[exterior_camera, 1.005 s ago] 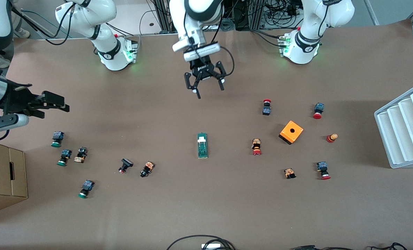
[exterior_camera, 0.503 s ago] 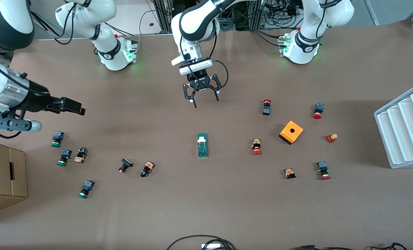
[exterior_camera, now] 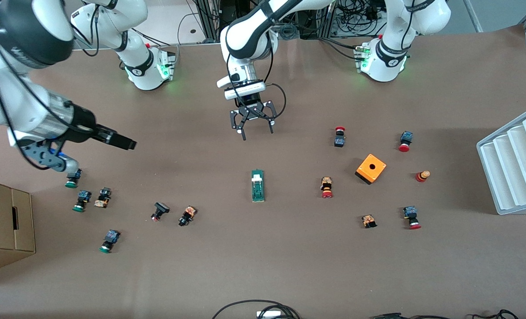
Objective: Close load switch with both arms
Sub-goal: 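Lower the left gripper over the switch while the right gripper reaches it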
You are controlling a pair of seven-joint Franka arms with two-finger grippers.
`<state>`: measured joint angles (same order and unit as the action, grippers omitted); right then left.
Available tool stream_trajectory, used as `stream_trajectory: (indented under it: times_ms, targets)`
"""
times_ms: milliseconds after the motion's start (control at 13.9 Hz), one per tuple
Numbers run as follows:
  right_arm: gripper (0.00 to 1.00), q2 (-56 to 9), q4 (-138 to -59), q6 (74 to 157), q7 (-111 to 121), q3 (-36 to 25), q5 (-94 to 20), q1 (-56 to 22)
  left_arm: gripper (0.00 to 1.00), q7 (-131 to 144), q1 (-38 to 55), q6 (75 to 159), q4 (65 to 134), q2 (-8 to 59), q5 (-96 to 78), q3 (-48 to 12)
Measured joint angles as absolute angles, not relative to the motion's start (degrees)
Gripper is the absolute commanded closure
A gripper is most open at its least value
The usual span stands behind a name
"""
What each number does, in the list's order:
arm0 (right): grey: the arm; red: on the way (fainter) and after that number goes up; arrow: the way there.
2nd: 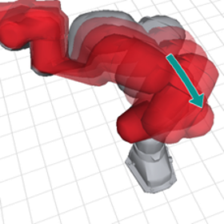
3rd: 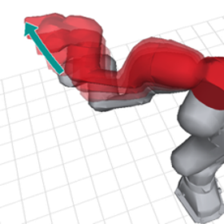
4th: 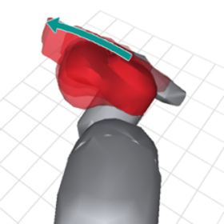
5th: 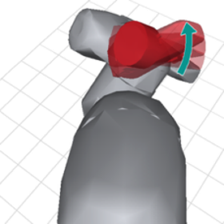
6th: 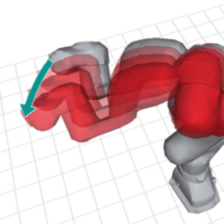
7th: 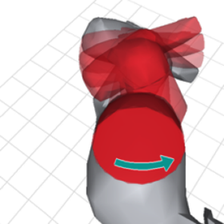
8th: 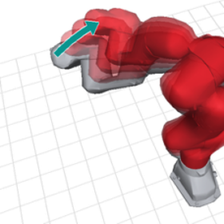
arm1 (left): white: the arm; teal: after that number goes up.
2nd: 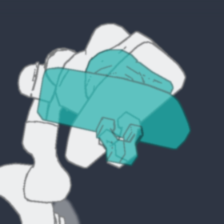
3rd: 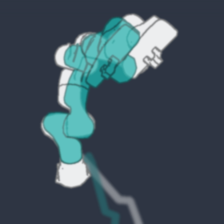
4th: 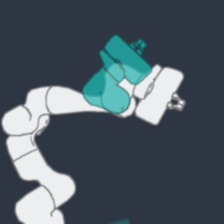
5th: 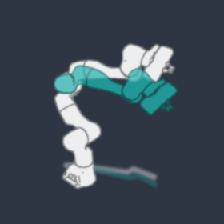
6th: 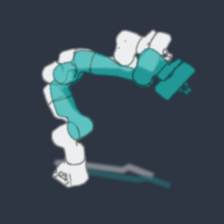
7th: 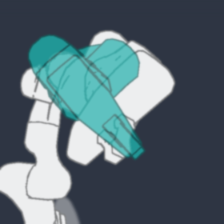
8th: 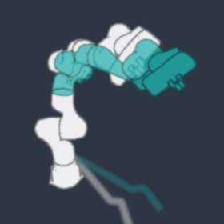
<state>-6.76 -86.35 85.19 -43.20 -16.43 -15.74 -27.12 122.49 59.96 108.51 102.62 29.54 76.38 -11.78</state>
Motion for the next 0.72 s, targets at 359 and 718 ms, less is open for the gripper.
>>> stream_trajectory:
  times_ms: [359,718]
  targets:
    - [0.00,-12.4,-81.7,86.4,-62.3,-16.3,-15.8,-33.5,0.00,133.0,60.3,108.5,102.7,33.6,81.7,-12.7]
    - [0.00,-18.1,-80.9,95.7,-81.0,-16.1,-15.8,-39.2,0.00,136.2,58.8,108.5,102.7,36.0,86.7,-12.5]
